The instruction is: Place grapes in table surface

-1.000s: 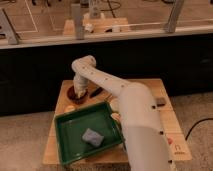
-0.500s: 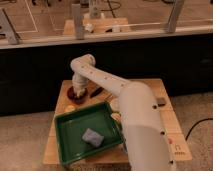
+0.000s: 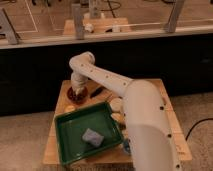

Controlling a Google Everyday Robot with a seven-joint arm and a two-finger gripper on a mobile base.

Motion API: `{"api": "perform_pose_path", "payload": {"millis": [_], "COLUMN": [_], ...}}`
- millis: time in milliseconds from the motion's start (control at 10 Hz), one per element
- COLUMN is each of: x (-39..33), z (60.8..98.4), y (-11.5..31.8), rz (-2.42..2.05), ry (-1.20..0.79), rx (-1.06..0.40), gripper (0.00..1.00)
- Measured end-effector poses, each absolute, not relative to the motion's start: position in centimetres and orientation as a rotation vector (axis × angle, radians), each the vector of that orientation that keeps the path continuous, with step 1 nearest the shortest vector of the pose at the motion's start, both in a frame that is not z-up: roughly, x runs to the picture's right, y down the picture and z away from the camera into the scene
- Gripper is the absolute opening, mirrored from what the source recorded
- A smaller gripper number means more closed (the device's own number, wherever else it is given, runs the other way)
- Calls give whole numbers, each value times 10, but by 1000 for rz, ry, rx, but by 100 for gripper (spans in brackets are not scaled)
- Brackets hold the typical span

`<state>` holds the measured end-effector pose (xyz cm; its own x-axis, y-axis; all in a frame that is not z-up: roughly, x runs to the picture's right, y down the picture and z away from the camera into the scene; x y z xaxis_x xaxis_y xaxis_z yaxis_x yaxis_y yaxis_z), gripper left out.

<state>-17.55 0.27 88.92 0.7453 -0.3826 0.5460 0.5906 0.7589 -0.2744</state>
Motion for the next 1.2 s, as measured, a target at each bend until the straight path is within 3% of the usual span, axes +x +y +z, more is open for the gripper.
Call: {"api": "perform_pose_path", "payload": {"millis": [800,1200], "x": [-148,-115], "z": [837,791], "y": [-31,-60], "rz": [-515,-478], "ry": [-467,-369], "rx": [-339,-248], "gripper": [0,0]}}
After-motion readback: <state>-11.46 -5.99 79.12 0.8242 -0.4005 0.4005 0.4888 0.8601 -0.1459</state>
